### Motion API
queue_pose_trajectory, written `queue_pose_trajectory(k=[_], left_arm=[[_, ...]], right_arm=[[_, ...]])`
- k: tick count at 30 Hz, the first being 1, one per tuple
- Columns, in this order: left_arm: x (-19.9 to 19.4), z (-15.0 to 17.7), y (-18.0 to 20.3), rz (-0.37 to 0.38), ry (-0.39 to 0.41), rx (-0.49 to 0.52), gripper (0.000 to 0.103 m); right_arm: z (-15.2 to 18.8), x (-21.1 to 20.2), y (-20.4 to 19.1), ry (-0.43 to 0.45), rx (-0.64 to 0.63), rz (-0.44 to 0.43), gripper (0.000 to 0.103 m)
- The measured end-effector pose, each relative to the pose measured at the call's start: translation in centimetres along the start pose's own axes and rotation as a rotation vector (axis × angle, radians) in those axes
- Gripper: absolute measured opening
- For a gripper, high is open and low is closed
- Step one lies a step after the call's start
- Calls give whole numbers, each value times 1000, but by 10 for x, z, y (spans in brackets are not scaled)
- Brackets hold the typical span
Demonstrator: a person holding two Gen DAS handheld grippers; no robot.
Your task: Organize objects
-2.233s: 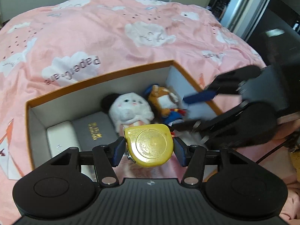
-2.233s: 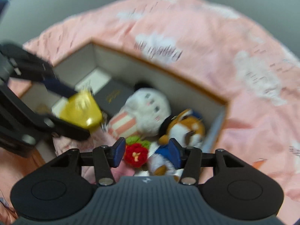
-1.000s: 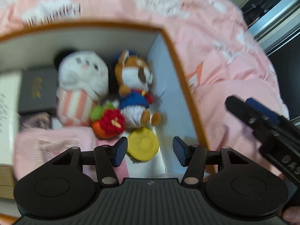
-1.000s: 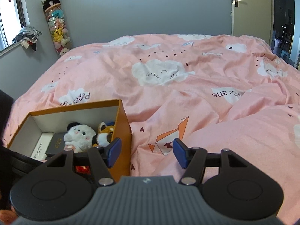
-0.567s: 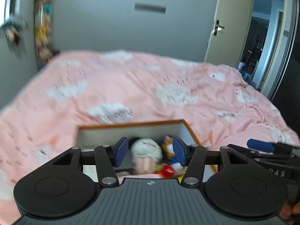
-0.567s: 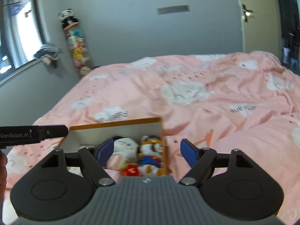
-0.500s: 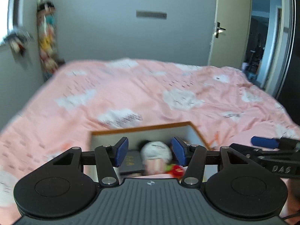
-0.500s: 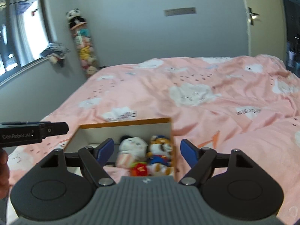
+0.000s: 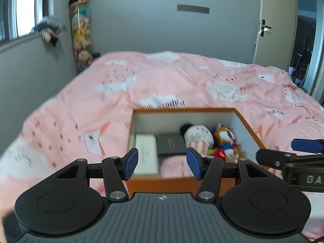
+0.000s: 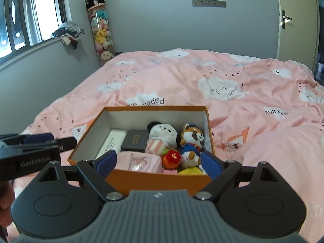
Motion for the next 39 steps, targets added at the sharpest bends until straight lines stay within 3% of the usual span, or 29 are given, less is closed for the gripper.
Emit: queue_pose_trajectory(k=[14, 23, 39], left_arm=[[24, 26, 1, -27, -17, 19, 64], [45, 33, 4, -26, -34, 39, 64], [47, 38, 8, -18, -45, 50, 64]], right_arm=[[22, 36, 10, 25, -2, 46, 93], [39, 66, 16, -40, 12, 34, 93], [42, 68, 17, -44, -9, 45, 95]])
Point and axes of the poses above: each gripper's, at about its wrist camera, not at the fingertips, and x roughly the way its jaws point, y to its right, z to its underside, the point moved 7 cm from there along x, roughly the way its jaws point, and after that the axes turned 4 degrees about y, right-handed, at the moved point
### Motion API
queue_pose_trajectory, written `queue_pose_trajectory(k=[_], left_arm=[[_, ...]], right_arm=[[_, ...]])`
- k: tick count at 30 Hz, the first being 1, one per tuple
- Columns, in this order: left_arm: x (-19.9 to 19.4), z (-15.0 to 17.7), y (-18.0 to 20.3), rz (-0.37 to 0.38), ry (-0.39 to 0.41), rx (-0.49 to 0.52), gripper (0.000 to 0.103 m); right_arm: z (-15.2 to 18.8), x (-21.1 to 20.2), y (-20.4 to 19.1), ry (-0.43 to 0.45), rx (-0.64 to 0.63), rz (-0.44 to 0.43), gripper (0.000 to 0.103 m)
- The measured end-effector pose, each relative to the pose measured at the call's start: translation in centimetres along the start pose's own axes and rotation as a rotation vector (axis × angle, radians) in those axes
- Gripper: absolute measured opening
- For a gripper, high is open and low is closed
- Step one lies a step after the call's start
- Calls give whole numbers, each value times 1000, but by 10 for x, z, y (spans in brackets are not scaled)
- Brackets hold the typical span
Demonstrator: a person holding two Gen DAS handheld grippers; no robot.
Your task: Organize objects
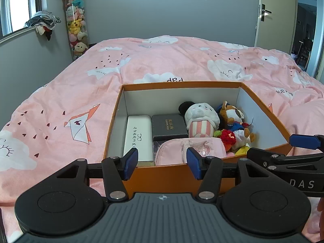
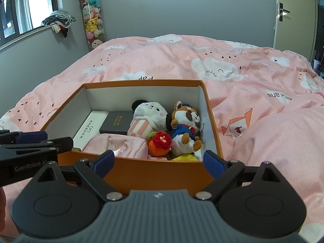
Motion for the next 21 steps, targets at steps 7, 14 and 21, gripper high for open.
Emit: queue_pose_trajectory(k=[7, 14, 21], left_arm=[[0, 0, 0, 2, -1, -4, 64], [0, 0, 0, 4, 0, -4, 64], [0, 0, 1, 14, -3, -10, 64]], right_arm=[[0, 0, 0, 3, 7, -5, 96], [0, 0, 1, 3, 6, -5, 96], [1, 1, 0, 1, -9, -2, 97]])
Point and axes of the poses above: each gripper's, at about its wrist camera, not at the fingertips, and x roughly the way its jaws point, y to its right, z to its underside, the point moved 7 cm from there along x, roughly the way its jaws point, and after that the axes turned 4 degrees about y, right-handed, at the moved point
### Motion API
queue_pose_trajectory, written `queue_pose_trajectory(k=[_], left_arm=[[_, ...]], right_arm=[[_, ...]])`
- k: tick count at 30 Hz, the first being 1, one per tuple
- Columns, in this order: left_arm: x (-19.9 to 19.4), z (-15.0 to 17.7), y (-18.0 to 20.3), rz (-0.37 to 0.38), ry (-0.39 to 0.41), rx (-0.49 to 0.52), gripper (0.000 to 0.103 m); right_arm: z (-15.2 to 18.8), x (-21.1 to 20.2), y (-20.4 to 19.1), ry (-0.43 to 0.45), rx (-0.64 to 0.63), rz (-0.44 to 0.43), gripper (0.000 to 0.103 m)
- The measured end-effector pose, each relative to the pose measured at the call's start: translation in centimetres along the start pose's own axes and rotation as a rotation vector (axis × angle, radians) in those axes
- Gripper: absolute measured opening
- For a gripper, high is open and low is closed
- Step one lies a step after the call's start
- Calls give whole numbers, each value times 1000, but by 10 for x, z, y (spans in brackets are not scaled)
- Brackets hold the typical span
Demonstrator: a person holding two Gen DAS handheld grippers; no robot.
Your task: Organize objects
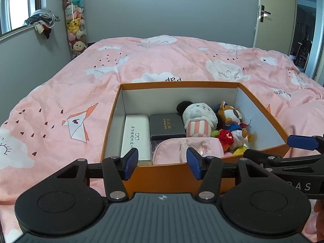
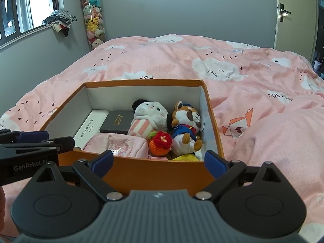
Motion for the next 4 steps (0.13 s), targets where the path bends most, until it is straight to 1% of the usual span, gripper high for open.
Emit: queue_pose_trajectory(k=[4], left_arm=[[0, 1, 0, 5, -2, -6, 64]], right_arm=[[0, 1, 0, -1, -2, 0, 97]])
Point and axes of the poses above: each gripper's, at about its wrist camera, not at the fingertips, and x roughly the way its jaws point, y to its right, z to its underside, the point moved 7 cm from there along x, roughly the way its jaws point, and after that the axes turned 4 degrees about y, right-handed, at the moved point
